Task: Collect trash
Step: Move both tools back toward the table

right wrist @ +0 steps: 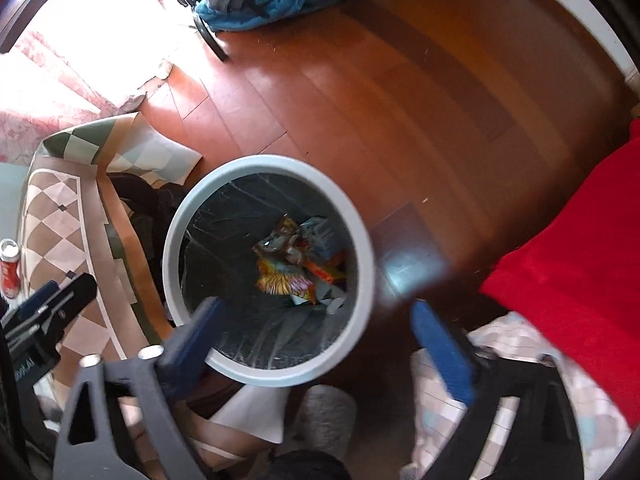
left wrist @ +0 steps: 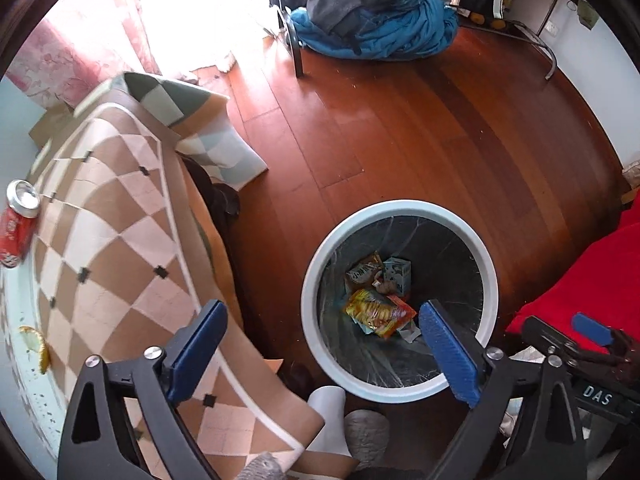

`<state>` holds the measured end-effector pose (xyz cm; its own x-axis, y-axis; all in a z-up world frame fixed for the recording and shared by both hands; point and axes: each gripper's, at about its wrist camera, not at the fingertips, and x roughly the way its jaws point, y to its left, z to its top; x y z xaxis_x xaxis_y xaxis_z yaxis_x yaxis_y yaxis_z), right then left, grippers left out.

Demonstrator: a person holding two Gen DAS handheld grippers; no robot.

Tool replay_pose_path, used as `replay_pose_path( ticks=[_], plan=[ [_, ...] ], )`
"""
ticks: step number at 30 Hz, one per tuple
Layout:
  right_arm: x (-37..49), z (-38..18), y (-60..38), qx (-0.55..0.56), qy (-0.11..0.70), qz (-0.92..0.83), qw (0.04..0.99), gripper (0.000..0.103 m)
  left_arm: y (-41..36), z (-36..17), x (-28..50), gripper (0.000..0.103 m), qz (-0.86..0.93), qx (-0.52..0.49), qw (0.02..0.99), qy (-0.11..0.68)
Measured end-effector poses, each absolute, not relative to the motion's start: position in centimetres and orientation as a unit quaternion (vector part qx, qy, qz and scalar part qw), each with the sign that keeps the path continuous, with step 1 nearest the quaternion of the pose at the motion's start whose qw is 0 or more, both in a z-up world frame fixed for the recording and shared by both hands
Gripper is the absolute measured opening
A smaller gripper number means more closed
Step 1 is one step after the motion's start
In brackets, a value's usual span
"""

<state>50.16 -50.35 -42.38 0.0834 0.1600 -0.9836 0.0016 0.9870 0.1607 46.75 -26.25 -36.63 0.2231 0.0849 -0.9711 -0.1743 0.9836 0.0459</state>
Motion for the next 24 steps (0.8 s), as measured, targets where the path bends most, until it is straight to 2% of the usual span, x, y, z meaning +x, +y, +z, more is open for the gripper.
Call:
replay_pose_path(
  ticks=[10,24],
  plan=[
    [47.1,-35.1,-49.3,0.011,0.631,0.034,0.775,0.103,-26.1,-30.9,43.2,0.102,0.084,-0.024,0.806,0.586],
    [40.6,-23.0,-49.0,0.026,0.560,0.053,0.826,0.103,-24.6,-20.6,37.0,0.102,0.095,-0.034,0.854,0.510]
  ],
)
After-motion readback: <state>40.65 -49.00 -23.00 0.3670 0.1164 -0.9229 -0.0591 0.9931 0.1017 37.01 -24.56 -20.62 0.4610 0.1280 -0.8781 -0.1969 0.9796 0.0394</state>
